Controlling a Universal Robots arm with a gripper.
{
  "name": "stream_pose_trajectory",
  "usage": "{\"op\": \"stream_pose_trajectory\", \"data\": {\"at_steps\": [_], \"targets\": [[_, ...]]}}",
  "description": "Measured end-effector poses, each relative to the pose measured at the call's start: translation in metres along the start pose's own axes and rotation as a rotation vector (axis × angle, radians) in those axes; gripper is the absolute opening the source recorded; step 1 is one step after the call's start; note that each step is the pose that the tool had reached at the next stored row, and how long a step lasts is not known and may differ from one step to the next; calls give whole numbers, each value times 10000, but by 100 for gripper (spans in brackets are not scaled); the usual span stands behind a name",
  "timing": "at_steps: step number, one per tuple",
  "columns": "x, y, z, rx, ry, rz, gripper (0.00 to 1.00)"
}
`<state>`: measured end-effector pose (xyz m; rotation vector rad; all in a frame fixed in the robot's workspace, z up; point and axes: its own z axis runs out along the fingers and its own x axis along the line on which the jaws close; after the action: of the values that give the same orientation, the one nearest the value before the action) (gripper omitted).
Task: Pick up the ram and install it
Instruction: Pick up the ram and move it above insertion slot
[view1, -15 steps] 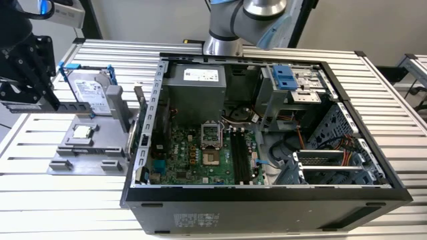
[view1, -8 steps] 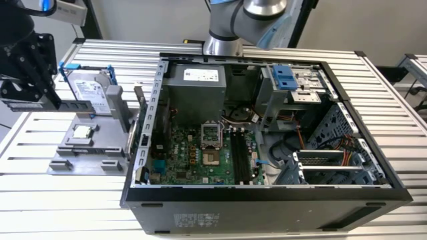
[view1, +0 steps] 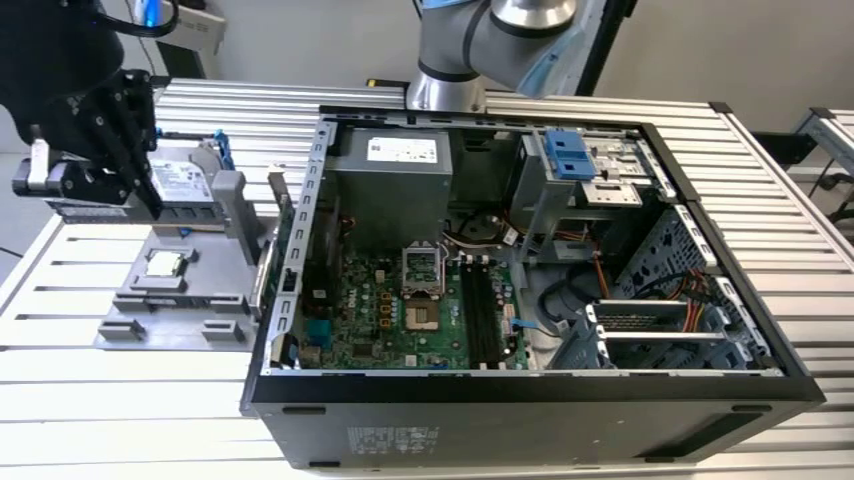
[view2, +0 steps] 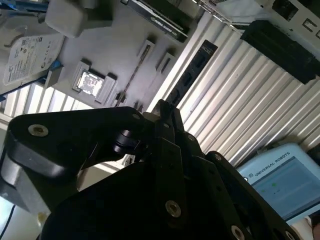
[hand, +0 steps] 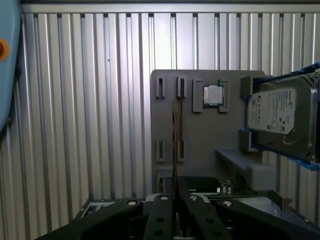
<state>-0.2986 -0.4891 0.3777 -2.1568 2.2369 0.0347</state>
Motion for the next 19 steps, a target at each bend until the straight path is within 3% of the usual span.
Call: {"op": "stream_pose_trajectory", "data": {"at_steps": [19], "targets": [[-31,-858,8,-29,1,1,0]]}}
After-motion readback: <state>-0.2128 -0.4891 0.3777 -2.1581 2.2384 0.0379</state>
